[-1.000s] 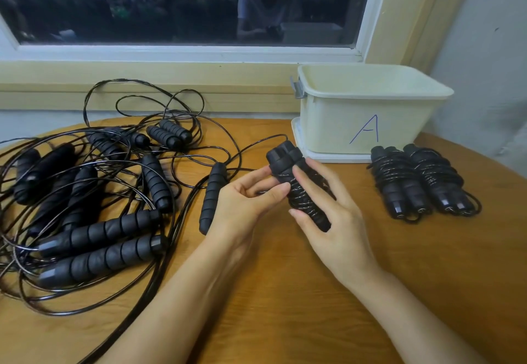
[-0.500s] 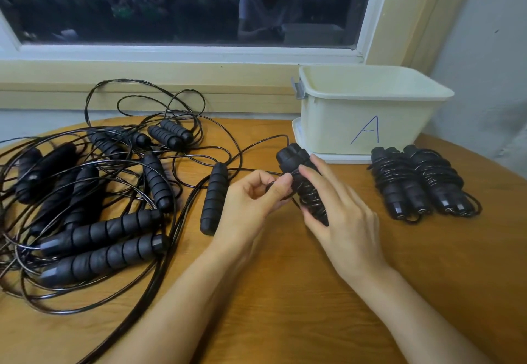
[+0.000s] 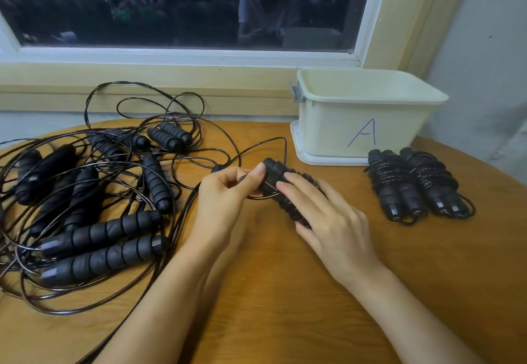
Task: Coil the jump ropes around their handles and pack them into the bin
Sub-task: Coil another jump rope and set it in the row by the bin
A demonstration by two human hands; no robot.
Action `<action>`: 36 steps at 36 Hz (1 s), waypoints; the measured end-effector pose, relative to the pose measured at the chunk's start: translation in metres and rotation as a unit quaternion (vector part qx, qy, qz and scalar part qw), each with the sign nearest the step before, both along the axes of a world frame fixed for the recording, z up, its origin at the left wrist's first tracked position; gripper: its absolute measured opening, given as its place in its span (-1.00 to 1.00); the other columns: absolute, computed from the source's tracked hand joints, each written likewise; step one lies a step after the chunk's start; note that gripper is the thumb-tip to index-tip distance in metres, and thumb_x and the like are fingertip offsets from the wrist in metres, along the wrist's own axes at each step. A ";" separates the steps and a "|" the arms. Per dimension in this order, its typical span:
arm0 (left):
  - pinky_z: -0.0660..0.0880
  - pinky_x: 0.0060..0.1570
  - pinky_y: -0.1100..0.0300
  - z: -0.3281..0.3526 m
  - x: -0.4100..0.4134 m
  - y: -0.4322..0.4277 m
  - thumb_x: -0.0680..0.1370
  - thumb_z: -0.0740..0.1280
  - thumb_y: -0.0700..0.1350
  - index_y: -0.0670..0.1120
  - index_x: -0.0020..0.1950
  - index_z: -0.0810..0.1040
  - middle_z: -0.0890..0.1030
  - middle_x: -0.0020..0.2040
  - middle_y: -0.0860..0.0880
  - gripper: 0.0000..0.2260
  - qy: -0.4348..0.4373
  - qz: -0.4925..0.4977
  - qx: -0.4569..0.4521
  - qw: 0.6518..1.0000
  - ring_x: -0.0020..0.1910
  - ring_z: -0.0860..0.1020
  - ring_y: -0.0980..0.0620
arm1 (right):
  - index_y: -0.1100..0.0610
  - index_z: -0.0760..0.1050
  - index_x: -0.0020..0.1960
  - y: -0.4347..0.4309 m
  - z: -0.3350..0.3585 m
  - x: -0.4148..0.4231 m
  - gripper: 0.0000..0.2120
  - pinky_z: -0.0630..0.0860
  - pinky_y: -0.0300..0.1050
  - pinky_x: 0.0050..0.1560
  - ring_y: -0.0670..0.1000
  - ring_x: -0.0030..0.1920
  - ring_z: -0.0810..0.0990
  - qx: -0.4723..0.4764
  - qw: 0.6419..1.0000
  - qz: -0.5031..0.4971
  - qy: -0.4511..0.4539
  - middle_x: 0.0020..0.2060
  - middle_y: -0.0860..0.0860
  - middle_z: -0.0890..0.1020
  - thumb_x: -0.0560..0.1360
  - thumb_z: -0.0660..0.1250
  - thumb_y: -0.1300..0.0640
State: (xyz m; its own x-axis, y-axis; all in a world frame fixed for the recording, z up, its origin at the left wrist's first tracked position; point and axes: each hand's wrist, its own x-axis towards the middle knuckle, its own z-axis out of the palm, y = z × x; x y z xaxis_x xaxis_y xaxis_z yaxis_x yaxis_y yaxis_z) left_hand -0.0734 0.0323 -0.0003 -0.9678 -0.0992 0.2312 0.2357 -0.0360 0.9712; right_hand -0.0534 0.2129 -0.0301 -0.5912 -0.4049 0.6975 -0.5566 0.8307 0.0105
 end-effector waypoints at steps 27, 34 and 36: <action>0.56 -0.06 0.33 -0.005 0.013 0.036 0.62 0.21 -0.06 -0.15 -0.06 0.71 0.70 -0.03 -0.10 -0.69 -0.071 -0.076 0.294 0.950 0.00 0.65 0.11 | 0.07 0.42 0.46 -0.003 -0.002 0.000 -0.20 0.63 -0.10 0.01 0.02 0.11 0.64 -0.166 0.985 0.004 -0.047 0.34 -0.06 0.54 0.26 0.61 0.26; 0.40 0.01 0.33 -0.025 0.014 0.038 0.64 0.20 -0.03 -0.12 -0.14 0.59 0.51 -0.05 -0.02 -0.73 0.155 0.046 -0.106 0.981 -0.02 0.50 0.12 | -0.05 0.40 0.47 -0.002 -0.002 -0.001 -0.24 0.30 -0.58 0.17 -0.33 0.25 0.43 -0.295 0.940 0.039 -0.165 0.36 -0.24 0.47 0.34 0.52 0.32; 0.36 -0.01 0.41 -0.025 0.014 0.038 0.63 0.21 -0.06 -0.19 -0.20 0.52 0.48 -0.04 -0.03 -0.71 0.193 0.074 -0.187 0.960 -0.01 0.48 0.12 | -0.06 0.41 0.46 0.001 -0.003 -0.001 -0.24 0.30 -0.58 0.16 -0.33 0.24 0.44 -0.307 0.934 0.040 -0.177 0.34 -0.26 0.47 0.34 0.51 0.33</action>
